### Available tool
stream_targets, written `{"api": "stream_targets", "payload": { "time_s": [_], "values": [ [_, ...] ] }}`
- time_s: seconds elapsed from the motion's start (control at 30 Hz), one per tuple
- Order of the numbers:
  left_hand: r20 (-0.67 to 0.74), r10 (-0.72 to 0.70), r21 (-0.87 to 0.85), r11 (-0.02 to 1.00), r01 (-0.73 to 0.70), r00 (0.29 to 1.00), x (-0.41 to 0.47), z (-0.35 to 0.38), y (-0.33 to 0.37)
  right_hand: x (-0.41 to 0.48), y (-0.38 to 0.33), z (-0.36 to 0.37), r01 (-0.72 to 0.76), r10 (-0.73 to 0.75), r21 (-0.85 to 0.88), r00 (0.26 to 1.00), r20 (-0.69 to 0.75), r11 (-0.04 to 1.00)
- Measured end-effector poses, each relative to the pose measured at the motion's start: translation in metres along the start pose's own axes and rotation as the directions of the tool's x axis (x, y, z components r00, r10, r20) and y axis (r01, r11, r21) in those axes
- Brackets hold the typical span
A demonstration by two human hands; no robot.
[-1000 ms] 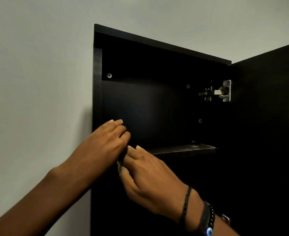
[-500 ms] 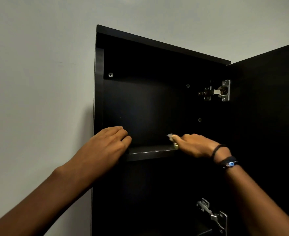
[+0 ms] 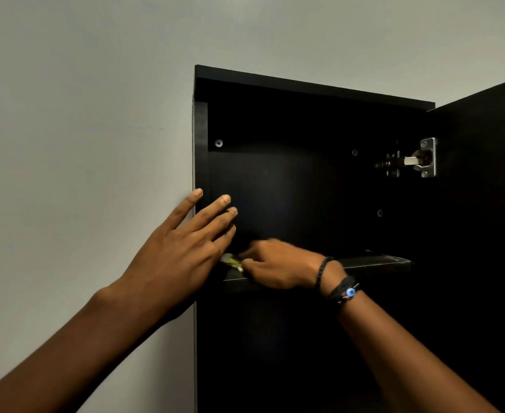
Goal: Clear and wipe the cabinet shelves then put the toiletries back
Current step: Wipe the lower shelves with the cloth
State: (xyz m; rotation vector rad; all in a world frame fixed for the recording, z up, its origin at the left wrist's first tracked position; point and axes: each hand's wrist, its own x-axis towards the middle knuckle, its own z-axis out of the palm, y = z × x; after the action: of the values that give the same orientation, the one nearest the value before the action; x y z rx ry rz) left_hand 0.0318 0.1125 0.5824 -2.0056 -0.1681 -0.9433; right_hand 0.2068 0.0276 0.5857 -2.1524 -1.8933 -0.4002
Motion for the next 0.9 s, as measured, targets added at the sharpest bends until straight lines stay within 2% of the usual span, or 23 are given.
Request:
{"api": "stream_targets", "payload": {
  "time_s": [0.07, 0.2, 0.3, 0.37, 0.43, 0.5, 0.53, 0.6, 0.7, 0.77, 0.83, 0.9],
  "values": [
    [-0.013, -0.024, -0.019, 1.000, 0.024, 1.000, 0.012, -0.003, 0.001, 0.005, -0.018, 0.008, 0.068, -0.067, 0.059, 0.998, -0.006, 0.996],
    [0.012, -0.004, -0.104, 0.995, 0.005, 1.000, 0.040, -0.004, 0.009, -0.016, -0.010, 0.001, 0.075, -0.071, 0.141, 0.997, -0.040, 0.987],
    [-0.002, -0.013, -0.262, 0.965, 0.012, 1.000, 0.053, 0.001, 0.030, -0.049, 0.023, -0.008, 0.008, -0.015, -0.049, 0.988, -0.156, 0.999],
    [0.021, -0.033, -0.374, 0.927, 0.038, 0.999, 0.058, 0.007, 0.048, -0.074, 0.055, -0.012, -0.187, 0.145, -0.186, 0.965, -0.219, 0.965],
    [0.124, -0.024, -0.429, 0.900, 0.075, 0.992, 0.064, 0.018, 0.060, -0.096, 0.086, -0.021, -0.412, 0.362, -0.294, 0.908, -0.212, 0.862],
    [0.177, -0.029, -0.491, 0.864, 0.114, 0.984, 0.071, 0.030, 0.065, -0.103, 0.109, -0.037, -0.551, 0.539, -0.249, 0.834, -0.121, 0.796],
    [0.199, -0.034, -0.534, 0.834, 0.138, 0.979, 0.075, 0.035, 0.068, -0.103, 0.114, -0.042, -0.578, 0.578, -0.203, 0.813, -0.066, 0.790],
    [0.225, -0.031, -0.605, 0.779, 0.164, 0.974, 0.079, 0.045, 0.072, -0.098, 0.116, -0.044, -0.557, 0.559, -0.103, 0.829, -0.011, 0.824],
    [0.236, -0.022, -0.656, 0.734, 0.176, 0.971, 0.078, 0.049, 0.073, -0.106, 0.085, -0.033, -0.354, 0.353, 0.000, 0.933, -0.062, 0.935],
    [0.252, -0.032, -0.676, 0.709, 0.200, 0.967, 0.076, 0.050, 0.071, -0.122, 0.067, -0.032, -0.285, 0.288, 0.062, 0.957, -0.029, 0.956],
    [0.283, -0.023, -0.688, 0.692, 0.219, 0.959, 0.076, 0.050, 0.071, -0.134, 0.074, -0.039, -0.371, 0.371, 0.001, 0.929, 0.000, 0.929],
    [0.307, -0.013, -0.697, 0.678, 0.235, 0.952, 0.078, 0.050, 0.073, -0.135, 0.092, -0.046, -0.525, 0.526, -0.139, 0.850, -0.033, 0.840]
  ]
}}
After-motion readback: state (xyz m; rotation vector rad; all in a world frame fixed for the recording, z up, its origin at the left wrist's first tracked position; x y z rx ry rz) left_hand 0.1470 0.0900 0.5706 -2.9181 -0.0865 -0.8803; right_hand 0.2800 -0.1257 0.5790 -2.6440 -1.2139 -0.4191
